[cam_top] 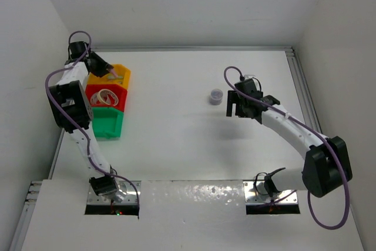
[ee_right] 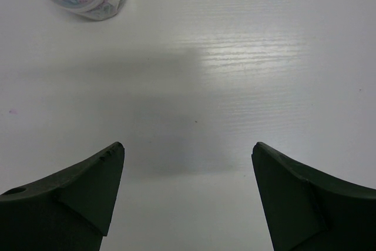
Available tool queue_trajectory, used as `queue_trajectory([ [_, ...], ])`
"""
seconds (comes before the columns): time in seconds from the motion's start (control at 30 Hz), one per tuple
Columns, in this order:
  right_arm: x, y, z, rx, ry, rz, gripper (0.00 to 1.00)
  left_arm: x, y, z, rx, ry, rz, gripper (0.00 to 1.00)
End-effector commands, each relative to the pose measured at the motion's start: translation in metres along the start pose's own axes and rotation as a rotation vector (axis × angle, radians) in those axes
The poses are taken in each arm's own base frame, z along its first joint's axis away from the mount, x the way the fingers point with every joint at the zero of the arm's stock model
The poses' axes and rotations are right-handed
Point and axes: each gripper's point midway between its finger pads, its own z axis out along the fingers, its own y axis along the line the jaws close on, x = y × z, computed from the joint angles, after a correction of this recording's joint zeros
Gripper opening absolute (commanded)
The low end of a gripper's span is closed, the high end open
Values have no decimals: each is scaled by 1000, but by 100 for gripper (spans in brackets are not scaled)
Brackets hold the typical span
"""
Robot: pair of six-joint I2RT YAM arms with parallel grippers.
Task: Sort the stationery into containers
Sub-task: Place the stationery in the storage box, then pick up the stationery from the center of the board.
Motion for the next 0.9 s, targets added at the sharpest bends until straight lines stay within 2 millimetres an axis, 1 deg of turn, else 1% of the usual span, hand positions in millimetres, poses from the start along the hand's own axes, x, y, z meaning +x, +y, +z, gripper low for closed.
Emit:
queue_trajectory([
  [0.0, -18, 6, -1, -11, -32, 23, 88, -45, -20, -13, 28, -141, 33, 0],
  [0.03, -18, 6, 1, -14, -27, 24, 88, -44, -13, -10, 18, -134, 42, 0],
  [0.07, -19, 8, 1, -18, -28, 23, 88, -43, -11, -9, 13, -134, 53, 2],
  [0.13, -19, 11, 2, -35, -28, 21, 88, -35, -1, -5, -10, -120, 57, 10],
  [0.23, -23, 18, 4, -68, -29, 7, 88, -34, 4, -3, -17, -125, 62, 19],
  [0.3, -26, 23, 5, -90, -30, -17, 88, -34, 4, -2, -14, -124, 68, 22],
  [0.33, -27, 28, 6, -112, -25, -25, 89, -35, 3, -2, -12, -128, 69, 29],
  [0.37, -33, 32, 5, -129, -36, -46, 89, -36, 2, -2, -9, -129, 75, 33],
  [0.4, -32, 34, 9, -133, -25, -58, 91, -38, 0, -3, -6, -134, 78, 48],
  [0.43, -34, 36, 11, -141, -25, -67, 93, -39, 0, -4, -6, -134, 78, 54],
  [0.47, -38, 39, 16, -150, -29, -88, 97, -44, -6, -6, 6, -144, 75, 62],
  [0.5, -39, 41, 19, -155, -31, -99, 98, -47, -10, -9, 17, -149, 79, 64],
  [0.53, -46, 45, 20, -164, -50, -107, 99, -52, -16, -12, 34, -160, 84, 65],
  [0.57, -48, 48, 23, -172, -53, -132, 99, -58, -22, -17, 49, -173, 92, 65],
  [0.6, -47, 49, 32, -170, -43, -145, 99, -63, -33, -21, 77, -188, 109, 65],
  [0.63, -55, 54, 36, -180, -66, -162, 99, -70, -43, -27, 102, -212, 128, 65],
  [0.67, -58, 56, 40, -184, -71, -172, 99, -72, -49, -30, 118, -222, 158, 65],
  [0.7, -64, 61, 50, -184, -74, -187, 96, -79, -59, -38, 134, -245, 179, 65],
  [0.73, -57, 61, 58, -178, -48, -193, 95, -81, -61, -42, 137, -256, 196, 66],
  [0.77, -68, 67, 60, -192, -66, -209, 87, -82, -65, -45, 141, -263, 223, 65],
  [0.83, -73, 75, 75, -193, -42, -226, 77, -84, -73, -56, 153, -278, 254, 65],
  [0.87, -73, 77, 79, -194, -34, -227, 77, -84, -75, -60, 156, -283, 284, 65],
])
